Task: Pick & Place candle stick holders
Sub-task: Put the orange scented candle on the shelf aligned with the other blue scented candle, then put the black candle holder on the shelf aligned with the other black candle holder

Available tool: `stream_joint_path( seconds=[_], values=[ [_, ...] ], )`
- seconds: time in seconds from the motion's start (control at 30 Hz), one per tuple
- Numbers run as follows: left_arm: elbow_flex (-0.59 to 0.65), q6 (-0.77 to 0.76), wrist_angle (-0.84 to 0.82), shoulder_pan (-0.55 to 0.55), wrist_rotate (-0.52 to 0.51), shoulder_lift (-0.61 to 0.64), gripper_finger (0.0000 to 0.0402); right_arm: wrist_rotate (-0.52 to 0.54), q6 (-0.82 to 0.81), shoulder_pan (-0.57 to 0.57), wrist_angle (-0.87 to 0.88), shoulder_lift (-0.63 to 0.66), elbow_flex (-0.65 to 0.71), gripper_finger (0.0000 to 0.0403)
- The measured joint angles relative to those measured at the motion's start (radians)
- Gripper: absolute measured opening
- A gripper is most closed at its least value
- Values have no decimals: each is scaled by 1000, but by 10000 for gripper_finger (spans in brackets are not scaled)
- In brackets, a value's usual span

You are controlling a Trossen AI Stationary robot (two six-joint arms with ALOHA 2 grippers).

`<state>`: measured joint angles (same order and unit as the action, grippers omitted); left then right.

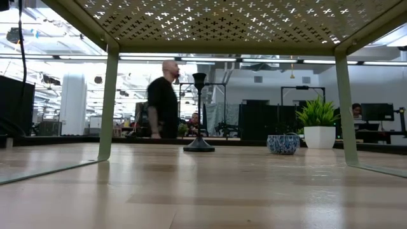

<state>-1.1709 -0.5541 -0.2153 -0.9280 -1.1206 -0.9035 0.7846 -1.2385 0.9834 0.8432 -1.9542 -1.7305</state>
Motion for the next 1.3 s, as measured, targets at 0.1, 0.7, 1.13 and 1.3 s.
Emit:
stream_joint_path(
  seconds=[0.1,0.7,1.13,1.3],
  values=[
    [0,0,1,0,0,0,110,-22,79,-21,-75,-27,-1,0],
    [0,0,13,0,0,0,110,-92,327,-95,-165,-41,0,0],
    [0,0,15,0,0,0,110,-130,318,-57,36,91,1,0],
    [0,59,15,0,0,0,110,-90,72,-35,394,244,0,0]
  ],
)
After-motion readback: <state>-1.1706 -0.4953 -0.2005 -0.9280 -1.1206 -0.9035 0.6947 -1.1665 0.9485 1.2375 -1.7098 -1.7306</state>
